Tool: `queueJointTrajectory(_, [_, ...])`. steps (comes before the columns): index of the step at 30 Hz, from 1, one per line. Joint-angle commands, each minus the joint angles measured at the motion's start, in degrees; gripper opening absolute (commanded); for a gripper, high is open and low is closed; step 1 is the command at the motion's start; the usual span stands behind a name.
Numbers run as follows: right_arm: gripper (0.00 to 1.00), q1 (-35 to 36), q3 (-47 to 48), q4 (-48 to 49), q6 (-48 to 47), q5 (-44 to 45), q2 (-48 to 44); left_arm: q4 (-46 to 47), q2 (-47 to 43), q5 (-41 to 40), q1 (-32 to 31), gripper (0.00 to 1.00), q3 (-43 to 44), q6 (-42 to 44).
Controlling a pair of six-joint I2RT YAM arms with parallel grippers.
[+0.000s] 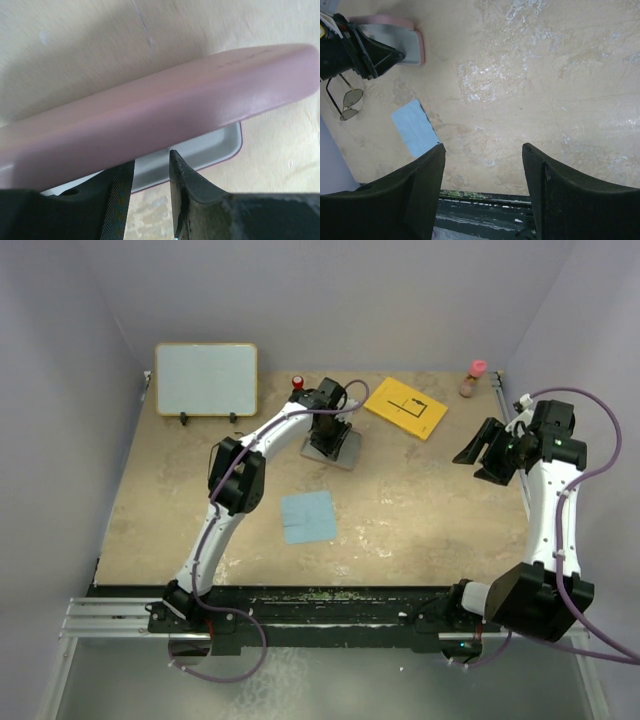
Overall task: Organize the sunglasses
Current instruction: Place the sunglasses case at the center of the board, then fold the glasses cleaning cloth at the center of the board.
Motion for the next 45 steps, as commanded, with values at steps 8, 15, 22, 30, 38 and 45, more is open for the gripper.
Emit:
queueJointTrajectory(8, [0.68,-0.23,8.53,-1.99,-1.59,-1.81,5.61,5.09,4.19,-0.94,0.48,0.48,4.74,-4.78])
queueJointTrajectory(15, [0.69,-0.12,6.91,-0.09,-2.72,-3.33,5.60,12.17,-7.03,9.38,0.48,0.94,-5.16,-4.65])
queueJointTrajectory(22, [0.69,-0.08,-1.19,0.74,-5.44,-5.65,-1.00,6.09,-15.36,9.54,0.56,0.98,-2.94,-1.78])
queueJointTrajectory(30, [0.65,10.69,-6.74,3.24,0.69,-6.95,-9.07,-5.47,-31.55,3.63,1.18,0.98,-9.75,9.59])
queueJointTrajectory(38, [0.59,41.32,-11.96,13.79,16.84,3.92,-3.77,-7.85,-49.57,1.75,12.48,0.98,-35.86,11.03])
queueJointTrajectory(45, [0.61,59.04,-3.00,14.34,16.63,13.63,12.62,-8.13,-55.47,0.64,19.53,0.98,-45.08,13.34])
